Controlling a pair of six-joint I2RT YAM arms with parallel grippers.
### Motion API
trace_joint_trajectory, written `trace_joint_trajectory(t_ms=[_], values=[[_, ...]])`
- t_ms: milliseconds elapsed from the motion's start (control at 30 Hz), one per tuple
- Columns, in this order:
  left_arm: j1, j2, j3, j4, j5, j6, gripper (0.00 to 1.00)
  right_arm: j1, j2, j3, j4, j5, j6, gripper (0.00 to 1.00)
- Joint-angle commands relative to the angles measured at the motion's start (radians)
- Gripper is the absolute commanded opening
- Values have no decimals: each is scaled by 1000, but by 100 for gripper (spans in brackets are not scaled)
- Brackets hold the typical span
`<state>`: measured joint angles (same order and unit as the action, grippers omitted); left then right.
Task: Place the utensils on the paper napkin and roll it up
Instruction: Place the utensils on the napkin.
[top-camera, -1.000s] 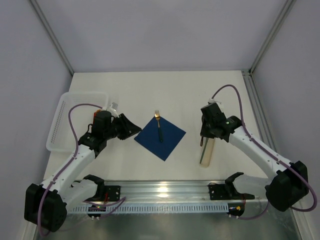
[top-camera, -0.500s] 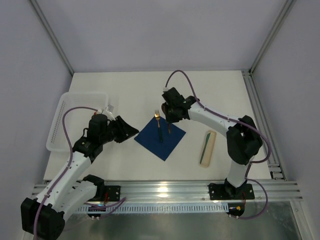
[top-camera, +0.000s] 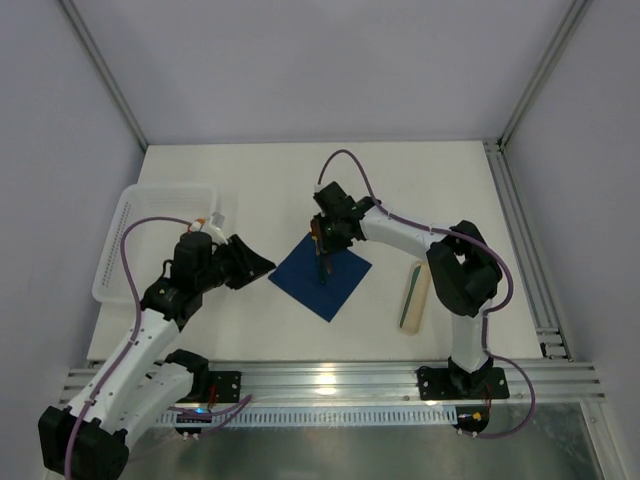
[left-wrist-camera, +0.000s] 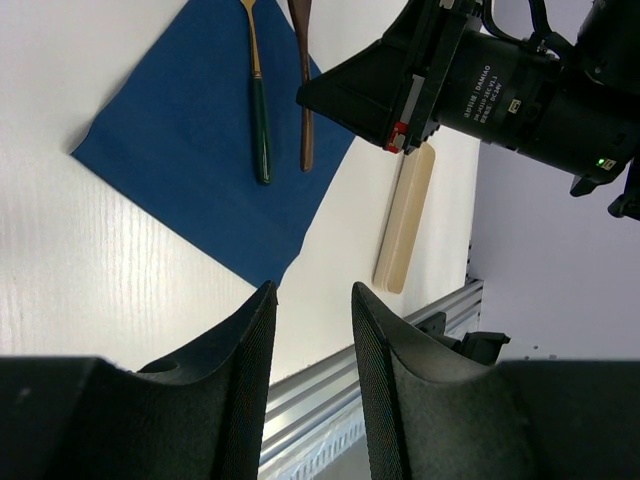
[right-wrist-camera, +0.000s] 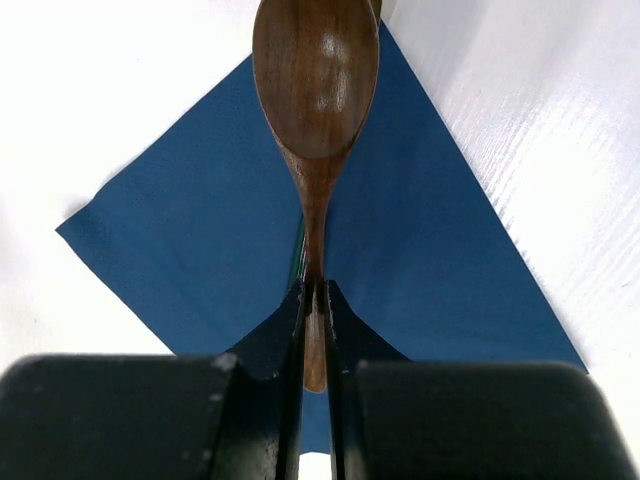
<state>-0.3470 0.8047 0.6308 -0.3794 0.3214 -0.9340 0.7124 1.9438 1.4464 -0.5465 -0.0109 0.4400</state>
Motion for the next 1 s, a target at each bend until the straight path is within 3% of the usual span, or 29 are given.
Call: trace_joint_trajectory(t_ms=[0,400,967], values=[[-3,-21,20,-9,-8,21,38,7,12,31,46,-3,3,4],[-3,-35,24,-29,-8,29,39,7,3,-23,72,57,111,4],[-3,-33,29,-36,-7,31,39,7,52,-23,77,58,109,4]])
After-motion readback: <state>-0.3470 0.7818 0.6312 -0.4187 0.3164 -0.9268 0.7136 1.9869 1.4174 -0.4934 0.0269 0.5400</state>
